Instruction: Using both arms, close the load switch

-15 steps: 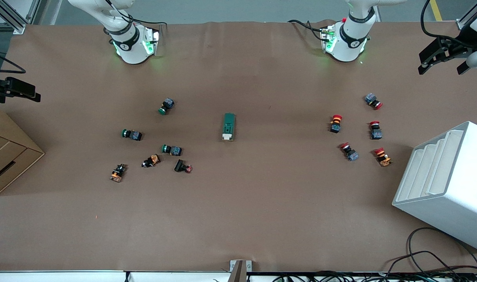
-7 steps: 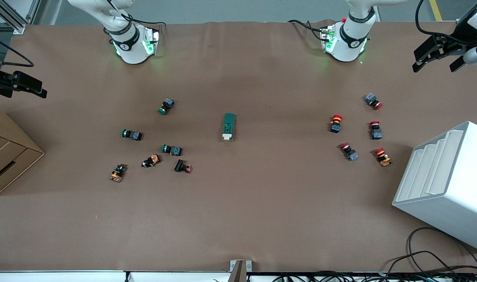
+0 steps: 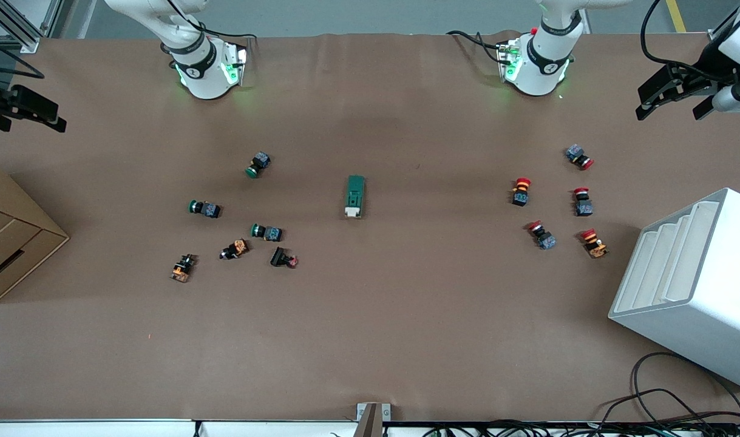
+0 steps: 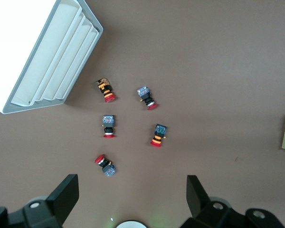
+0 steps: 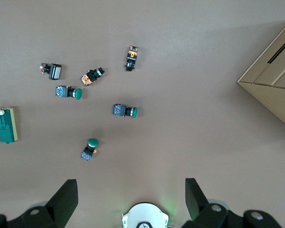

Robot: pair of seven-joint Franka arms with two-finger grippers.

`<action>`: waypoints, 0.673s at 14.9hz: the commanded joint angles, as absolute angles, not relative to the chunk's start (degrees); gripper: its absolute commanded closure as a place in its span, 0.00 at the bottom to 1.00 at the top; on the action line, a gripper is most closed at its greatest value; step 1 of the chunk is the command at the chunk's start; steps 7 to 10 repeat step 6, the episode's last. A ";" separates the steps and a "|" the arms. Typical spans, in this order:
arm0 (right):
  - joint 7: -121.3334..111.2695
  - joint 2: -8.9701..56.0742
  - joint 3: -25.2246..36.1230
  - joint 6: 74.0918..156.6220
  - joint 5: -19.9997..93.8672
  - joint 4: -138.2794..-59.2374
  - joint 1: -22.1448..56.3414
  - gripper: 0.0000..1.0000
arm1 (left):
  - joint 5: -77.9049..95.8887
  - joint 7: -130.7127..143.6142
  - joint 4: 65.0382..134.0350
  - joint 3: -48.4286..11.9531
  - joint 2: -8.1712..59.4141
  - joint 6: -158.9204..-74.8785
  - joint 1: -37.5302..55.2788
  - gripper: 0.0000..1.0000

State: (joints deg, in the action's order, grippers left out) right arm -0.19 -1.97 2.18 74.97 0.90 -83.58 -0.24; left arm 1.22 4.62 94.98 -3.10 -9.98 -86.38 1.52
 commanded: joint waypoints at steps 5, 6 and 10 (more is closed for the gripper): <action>0.53 -4.75 2.55 75.32 0.53 -86.66 0.35 0.00 | 1.23 5.71 89.65 -3.08 -5.81 -86.13 1.32 0.00; 0.53 -4.83 2.55 75.32 0.53 -86.75 0.35 0.00 | 1.23 5.45 88.95 -3.08 -5.45 -86.13 1.41 0.00; 0.53 -4.83 2.55 75.32 0.53 -86.75 0.35 0.00 | 1.23 5.45 88.95 -3.08 -5.45 -86.13 1.41 0.00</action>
